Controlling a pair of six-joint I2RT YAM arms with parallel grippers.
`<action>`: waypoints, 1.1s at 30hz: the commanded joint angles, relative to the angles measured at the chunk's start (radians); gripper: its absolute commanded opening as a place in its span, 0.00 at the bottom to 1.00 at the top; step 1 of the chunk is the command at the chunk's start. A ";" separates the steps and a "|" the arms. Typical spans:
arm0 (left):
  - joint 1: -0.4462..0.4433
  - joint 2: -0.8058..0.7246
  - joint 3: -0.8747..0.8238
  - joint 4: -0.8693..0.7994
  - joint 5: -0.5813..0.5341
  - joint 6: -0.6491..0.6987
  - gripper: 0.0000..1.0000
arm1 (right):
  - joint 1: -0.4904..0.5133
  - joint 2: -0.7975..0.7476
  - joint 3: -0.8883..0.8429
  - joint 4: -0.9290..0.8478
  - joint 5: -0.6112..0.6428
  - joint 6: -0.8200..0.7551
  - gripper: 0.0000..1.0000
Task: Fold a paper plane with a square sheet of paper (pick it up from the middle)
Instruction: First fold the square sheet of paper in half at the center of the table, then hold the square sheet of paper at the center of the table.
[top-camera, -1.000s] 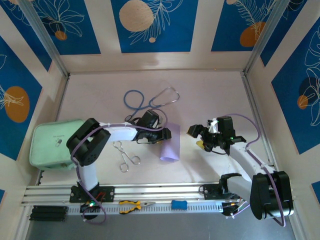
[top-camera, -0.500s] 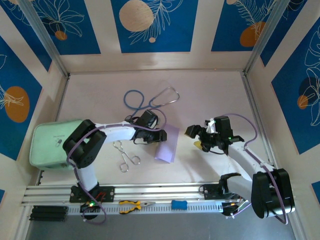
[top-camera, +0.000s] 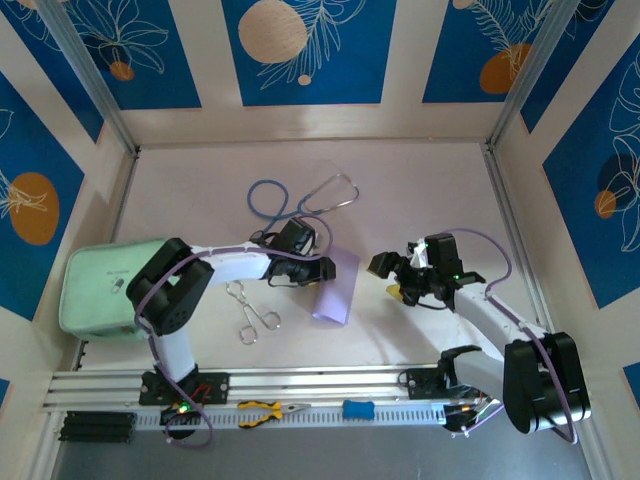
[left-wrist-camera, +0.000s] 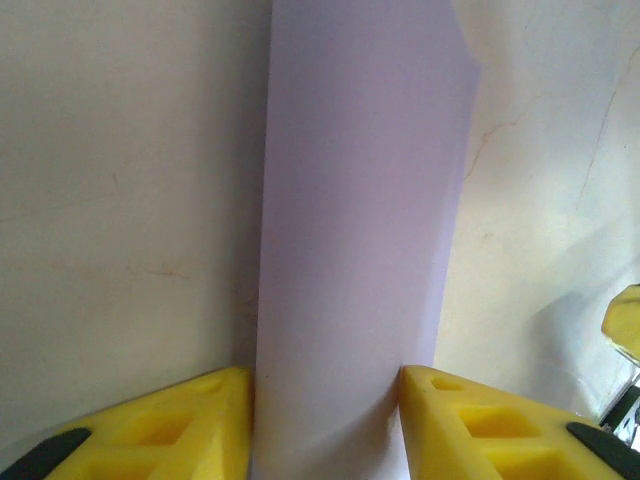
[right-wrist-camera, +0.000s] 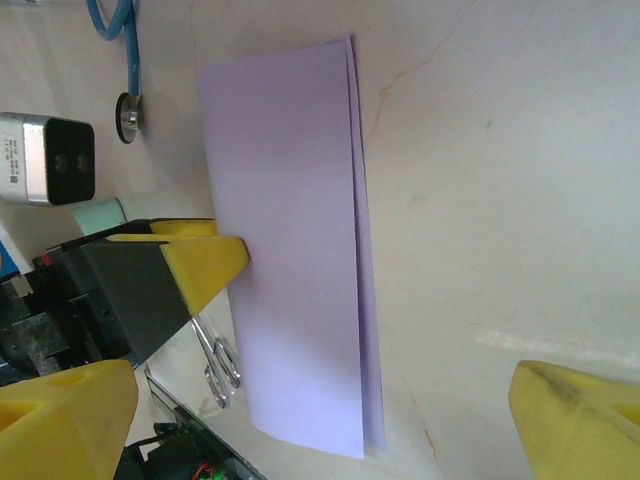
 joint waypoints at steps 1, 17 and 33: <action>0.006 0.013 -0.019 0.028 -0.005 -0.047 0.41 | 0.007 0.008 -0.015 0.008 -0.005 0.003 0.96; -0.029 -0.038 -0.097 0.103 -0.098 -0.228 0.38 | 0.006 0.055 -0.009 0.035 -0.023 -0.012 0.95; -0.073 -0.096 -0.179 0.206 -0.179 -0.340 0.38 | 0.014 0.091 0.003 0.066 -0.063 -0.008 0.86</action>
